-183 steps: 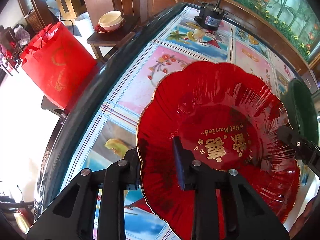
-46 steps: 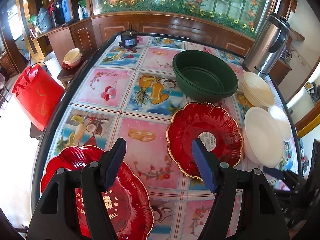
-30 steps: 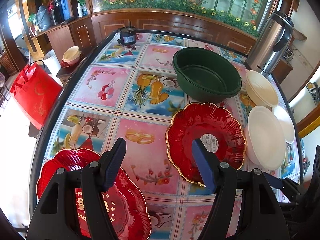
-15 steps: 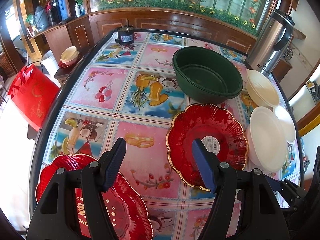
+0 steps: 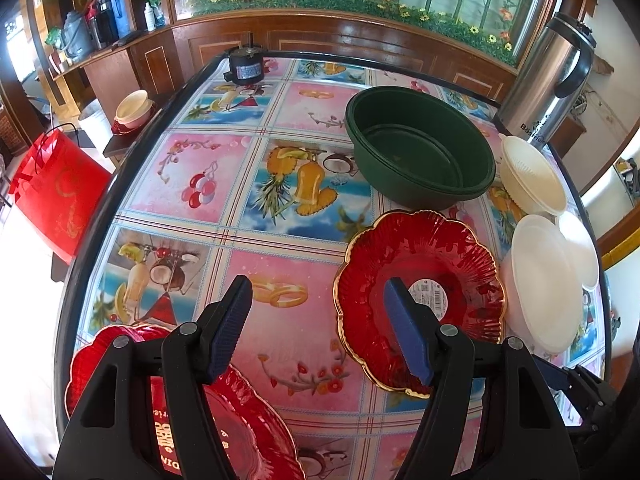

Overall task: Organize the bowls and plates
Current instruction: 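Move the right tool toward the small red sticker plate while left holds wedding plate, then close the right tool on the rim of the small red plate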

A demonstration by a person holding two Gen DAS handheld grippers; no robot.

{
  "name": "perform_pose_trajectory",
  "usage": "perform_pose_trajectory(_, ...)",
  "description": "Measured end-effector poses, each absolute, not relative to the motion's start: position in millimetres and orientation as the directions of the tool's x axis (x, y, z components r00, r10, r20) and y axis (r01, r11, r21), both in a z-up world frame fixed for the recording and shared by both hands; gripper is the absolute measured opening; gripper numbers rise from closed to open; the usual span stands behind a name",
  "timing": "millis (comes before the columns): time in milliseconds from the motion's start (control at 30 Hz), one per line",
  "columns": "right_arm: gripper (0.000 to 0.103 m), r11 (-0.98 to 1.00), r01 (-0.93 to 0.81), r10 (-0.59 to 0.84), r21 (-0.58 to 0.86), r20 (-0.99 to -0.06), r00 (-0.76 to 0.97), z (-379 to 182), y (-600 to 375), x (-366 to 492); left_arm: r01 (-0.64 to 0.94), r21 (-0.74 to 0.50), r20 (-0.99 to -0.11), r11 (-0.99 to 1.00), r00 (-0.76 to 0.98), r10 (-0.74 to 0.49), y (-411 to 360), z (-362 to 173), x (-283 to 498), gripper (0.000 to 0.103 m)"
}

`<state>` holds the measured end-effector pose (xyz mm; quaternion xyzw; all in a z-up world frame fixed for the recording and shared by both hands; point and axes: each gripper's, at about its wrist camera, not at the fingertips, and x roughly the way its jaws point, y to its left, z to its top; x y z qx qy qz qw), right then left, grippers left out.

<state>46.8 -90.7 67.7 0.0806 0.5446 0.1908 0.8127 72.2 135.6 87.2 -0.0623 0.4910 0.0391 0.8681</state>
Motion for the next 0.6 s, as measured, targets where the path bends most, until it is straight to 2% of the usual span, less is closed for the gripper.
perform_pose_trajectory(600, 0.078, 0.932, -0.117, 0.363, 0.344, -0.862, 0.355, 53.0, -90.6, 59.8, -0.121, -0.088, -0.912, 0.989, 0.409, -0.031, 127.7, 44.9, 123.6, 0.069)
